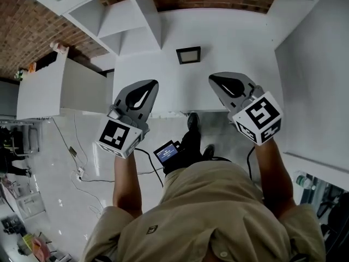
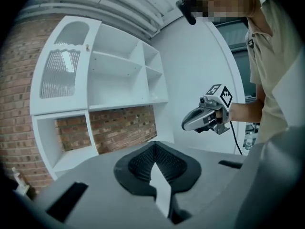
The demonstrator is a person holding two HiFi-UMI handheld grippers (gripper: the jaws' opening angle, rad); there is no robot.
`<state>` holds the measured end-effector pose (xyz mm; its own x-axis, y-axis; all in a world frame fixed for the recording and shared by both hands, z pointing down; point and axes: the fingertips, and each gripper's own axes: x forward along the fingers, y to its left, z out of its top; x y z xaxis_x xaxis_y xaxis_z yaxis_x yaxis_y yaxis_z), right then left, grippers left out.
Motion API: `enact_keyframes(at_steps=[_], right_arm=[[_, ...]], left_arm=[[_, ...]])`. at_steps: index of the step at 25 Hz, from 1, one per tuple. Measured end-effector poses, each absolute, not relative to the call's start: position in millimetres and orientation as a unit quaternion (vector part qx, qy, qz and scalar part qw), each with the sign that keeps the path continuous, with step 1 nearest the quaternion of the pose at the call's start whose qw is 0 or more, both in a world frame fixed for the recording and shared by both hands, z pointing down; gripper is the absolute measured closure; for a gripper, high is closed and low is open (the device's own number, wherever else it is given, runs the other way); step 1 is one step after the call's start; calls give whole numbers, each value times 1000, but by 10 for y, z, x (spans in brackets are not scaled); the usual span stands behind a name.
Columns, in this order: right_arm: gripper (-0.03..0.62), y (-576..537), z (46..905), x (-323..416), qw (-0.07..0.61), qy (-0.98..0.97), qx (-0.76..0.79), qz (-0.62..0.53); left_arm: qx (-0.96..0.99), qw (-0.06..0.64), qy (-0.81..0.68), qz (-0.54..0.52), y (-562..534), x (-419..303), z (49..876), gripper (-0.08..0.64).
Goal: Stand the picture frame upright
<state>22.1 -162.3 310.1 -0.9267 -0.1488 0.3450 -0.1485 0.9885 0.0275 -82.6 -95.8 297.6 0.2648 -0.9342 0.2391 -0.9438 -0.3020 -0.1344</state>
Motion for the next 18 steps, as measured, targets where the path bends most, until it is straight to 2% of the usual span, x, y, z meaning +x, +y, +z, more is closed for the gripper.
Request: enact_keyframes(at_steps=[4, 18], right_arm=[[589, -1353, 2926, 456, 168, -983, 77, -13], [589, -834, 2614, 1128, 158, -983, 93, -25]], left_arm=[[795, -4, -590, 142, -698, -575, 2778, 553], [794, 1, -591, 141, -82, -106, 2580, 552]])
